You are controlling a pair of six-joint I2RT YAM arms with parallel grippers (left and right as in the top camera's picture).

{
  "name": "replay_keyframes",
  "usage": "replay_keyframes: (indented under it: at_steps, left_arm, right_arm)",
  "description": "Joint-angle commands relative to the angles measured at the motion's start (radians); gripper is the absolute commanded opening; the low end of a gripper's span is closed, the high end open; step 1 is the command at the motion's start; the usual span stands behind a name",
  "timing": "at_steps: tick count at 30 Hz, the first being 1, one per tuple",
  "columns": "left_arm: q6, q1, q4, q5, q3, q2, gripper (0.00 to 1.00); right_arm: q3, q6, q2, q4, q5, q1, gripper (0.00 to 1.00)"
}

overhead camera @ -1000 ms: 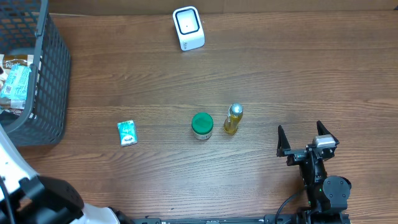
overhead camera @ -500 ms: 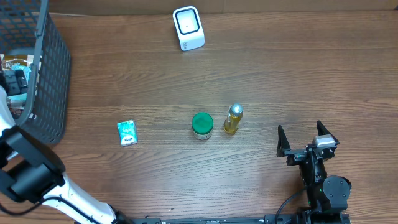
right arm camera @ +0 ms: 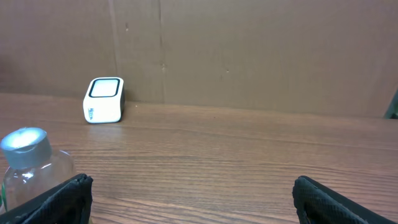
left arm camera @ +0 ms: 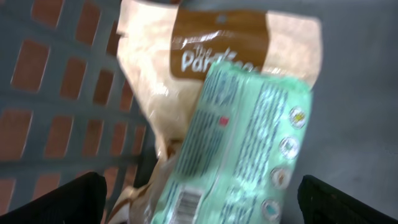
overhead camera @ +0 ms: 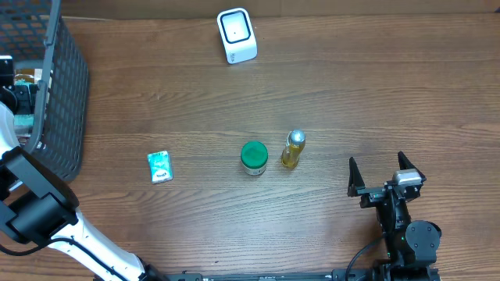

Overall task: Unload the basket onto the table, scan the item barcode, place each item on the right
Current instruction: 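Lower the left gripper into the basket onto a green wipes packet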

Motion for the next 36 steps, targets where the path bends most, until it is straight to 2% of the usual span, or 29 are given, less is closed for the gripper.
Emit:
replay_keyframes:
  at_steps: [1,15,26,29,33,36]
  left_arm:
    - [0.030,-0.002,0.014,0.073,0.019,0.032,1.00]
    - [0.069,0.004,0.026,0.090,0.019,0.116,1.00]
    - [0.069,0.014,0.002,-0.018,0.018,0.187,0.99]
    - [0.069,0.014,-0.009,-0.018,0.018,0.188,0.77]
    - [0.069,0.013,-0.031,-0.018,0.018,0.188,0.59]
    - [0.069,0.013,-0.042,-0.018,0.018,0.188,0.41]
  right_arm:
    - [-0.010,-0.001,-0.008,0.003,0.008,-0.002,1.00]
    - [-0.010,-0.001,-0.008,0.003,0.008,-0.002,1.00]
    - [-0.010,-0.001,-0.008,0.003,0.008,-0.002,1.00]
    - [-0.010,-0.001,-0.008,0.003,0.008,-0.002,1.00]
    - [-0.010,-0.001,-0.008,0.003,0.008,-0.002,1.00]
    - [-0.010,-0.001,-0.008,0.003,0.008,-0.002,1.00]
